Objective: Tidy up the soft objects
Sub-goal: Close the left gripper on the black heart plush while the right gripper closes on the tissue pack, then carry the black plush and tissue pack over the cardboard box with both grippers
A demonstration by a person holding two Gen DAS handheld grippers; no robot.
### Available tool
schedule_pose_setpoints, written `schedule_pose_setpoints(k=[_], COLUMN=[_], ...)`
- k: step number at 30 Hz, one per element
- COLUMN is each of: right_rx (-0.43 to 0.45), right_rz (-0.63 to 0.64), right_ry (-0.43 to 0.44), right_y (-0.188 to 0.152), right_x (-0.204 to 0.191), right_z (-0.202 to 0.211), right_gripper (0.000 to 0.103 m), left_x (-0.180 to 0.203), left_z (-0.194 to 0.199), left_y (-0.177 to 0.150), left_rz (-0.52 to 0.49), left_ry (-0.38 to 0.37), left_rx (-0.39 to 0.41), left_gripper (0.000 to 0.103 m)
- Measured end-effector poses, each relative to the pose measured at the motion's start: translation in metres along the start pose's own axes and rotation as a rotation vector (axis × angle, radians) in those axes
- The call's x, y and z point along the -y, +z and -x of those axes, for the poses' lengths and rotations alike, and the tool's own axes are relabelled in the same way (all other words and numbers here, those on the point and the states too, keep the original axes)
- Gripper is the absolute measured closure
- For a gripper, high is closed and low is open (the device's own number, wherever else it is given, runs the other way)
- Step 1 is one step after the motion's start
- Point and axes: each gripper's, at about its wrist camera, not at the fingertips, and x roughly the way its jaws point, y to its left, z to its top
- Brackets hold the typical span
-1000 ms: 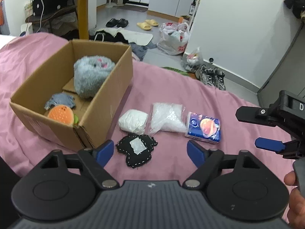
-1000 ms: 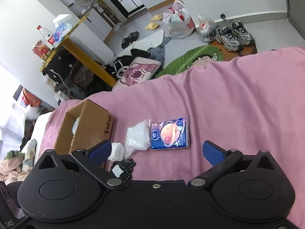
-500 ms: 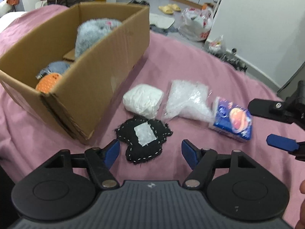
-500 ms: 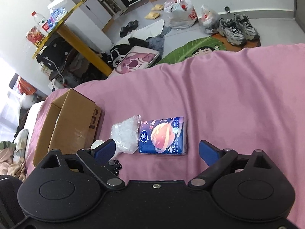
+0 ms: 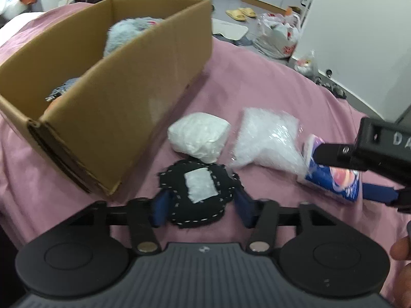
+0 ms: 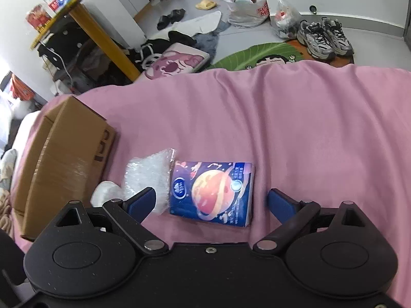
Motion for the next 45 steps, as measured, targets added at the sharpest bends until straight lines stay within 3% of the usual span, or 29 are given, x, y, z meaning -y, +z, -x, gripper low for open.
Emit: schedule_pose_setpoints(k=[6,13,20,30,45], right_rx=[-0.005,-0.009,-0.01,0.038,0.167], right_rz=[0.036,0.102,0.211,0.139,0.137], right_ry=[-0.038,-0.092,-0.183,-0.164,-0.15], right_y=[0.005,0.001,-0.006,-0.016,-0.03], right_x=[-0.007,-0.015,-0.025,-0.025,-0.037], right_z=[-0.006,-0.012,-0.009,0.028,0.083], right_gripper=[0.009,0.008,0.033,0.034,0.034], left_x=[-0.004,-0.014,-0.02,-0.024,-0.036], left_z=[0.002,0.011,0.027,0.059,0.116], left_y=[0.002,-0.001,-0.002,0.002,0.016], left_rz=[-0.006,0.008,0.007,-0.021,-0.051], left_ry=[-0.029,-0.076,-0.111,-0.166,-0.24], left_rx=[0.001,-0.003,0.013,0.071,0.16], left_gripper=[0.067,0.069,0.069,0.069,0.069])
